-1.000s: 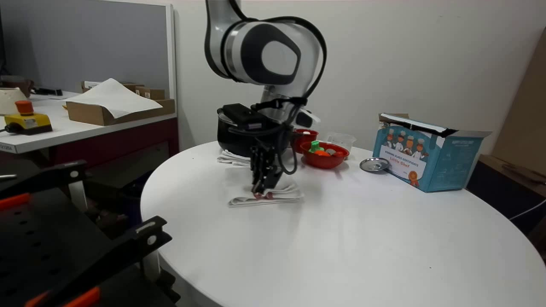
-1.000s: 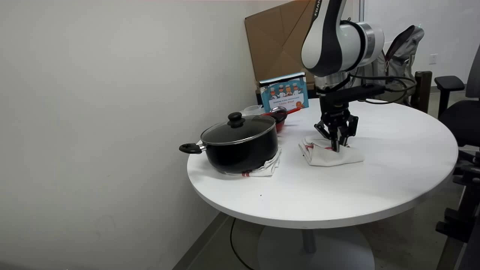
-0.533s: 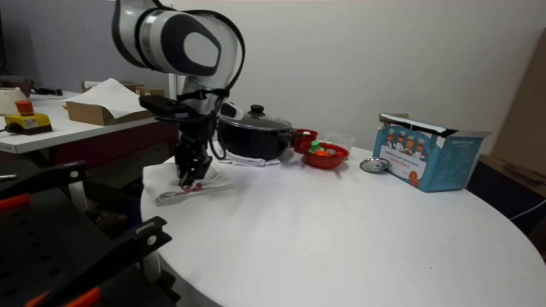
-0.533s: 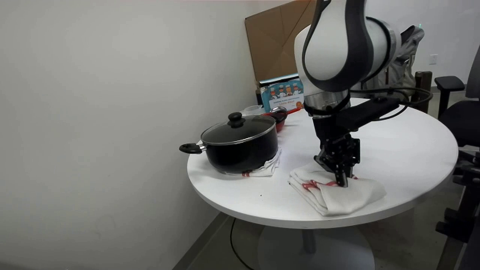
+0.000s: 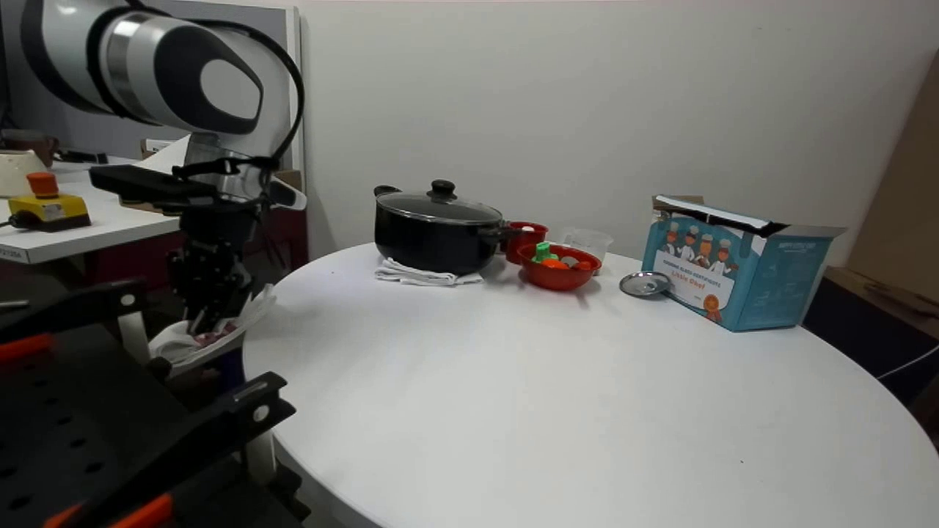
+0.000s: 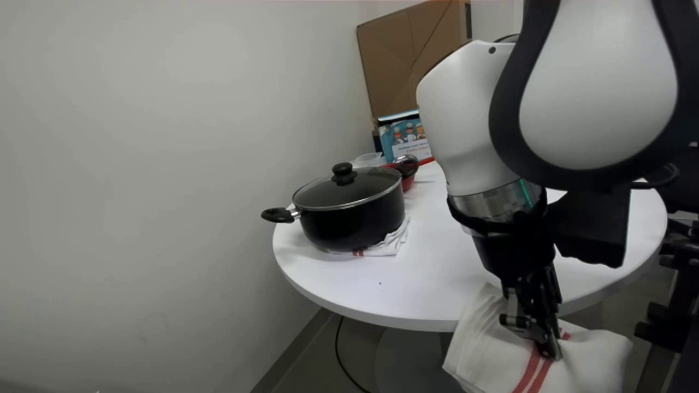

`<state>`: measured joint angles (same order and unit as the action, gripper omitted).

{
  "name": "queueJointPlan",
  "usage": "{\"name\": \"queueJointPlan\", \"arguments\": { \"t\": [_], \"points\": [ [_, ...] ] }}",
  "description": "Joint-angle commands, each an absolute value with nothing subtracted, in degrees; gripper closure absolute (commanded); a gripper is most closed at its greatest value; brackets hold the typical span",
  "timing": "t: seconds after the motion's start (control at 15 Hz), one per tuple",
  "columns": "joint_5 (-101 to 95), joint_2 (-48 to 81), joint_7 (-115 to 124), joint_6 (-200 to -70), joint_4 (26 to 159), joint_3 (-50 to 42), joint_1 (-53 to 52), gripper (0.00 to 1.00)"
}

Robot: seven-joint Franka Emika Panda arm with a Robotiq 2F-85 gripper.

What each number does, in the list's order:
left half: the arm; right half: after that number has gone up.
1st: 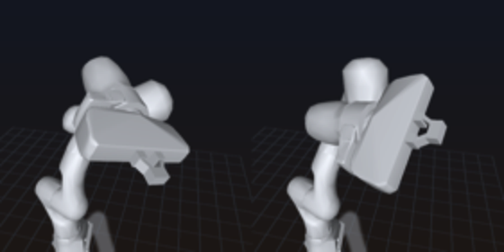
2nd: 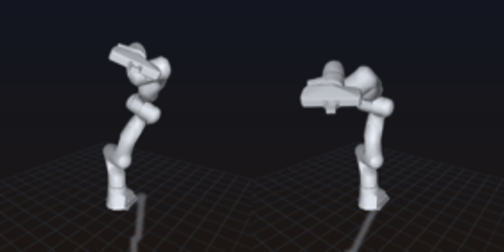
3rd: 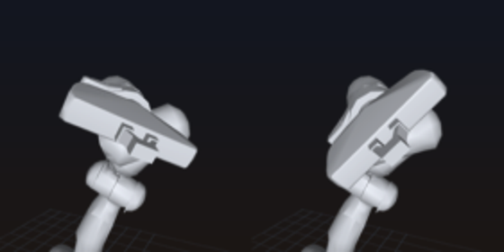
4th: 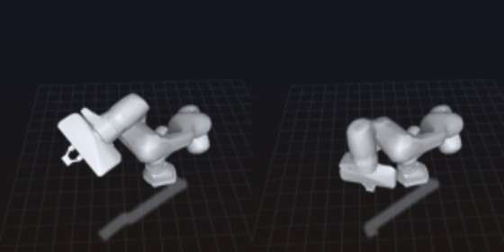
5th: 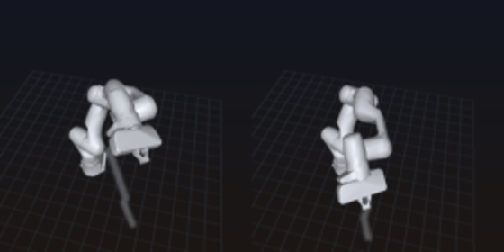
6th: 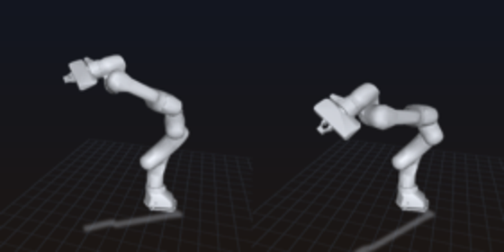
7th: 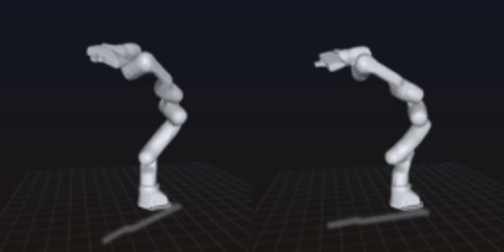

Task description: Wipe the table with the towel

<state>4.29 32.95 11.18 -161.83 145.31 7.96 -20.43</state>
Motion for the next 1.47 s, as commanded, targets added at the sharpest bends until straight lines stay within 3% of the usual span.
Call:
{"name": "queueJointPlan", "arguments": {
  "t": [0.0, 0.6, 1.4],
  "points": [
    [2.7, 34.8, 11.0, -161.5, 143.4, 5.4, -19.1, 0.93],
    [2.7, 32.8, 11.8, -160.0, 142.3, 3.1, -17.0, 0.93],
    [-0.6, 20.3, 13.7, -157.2, 137.4, -2.4, -12.9, 0.93]
  ]
}}
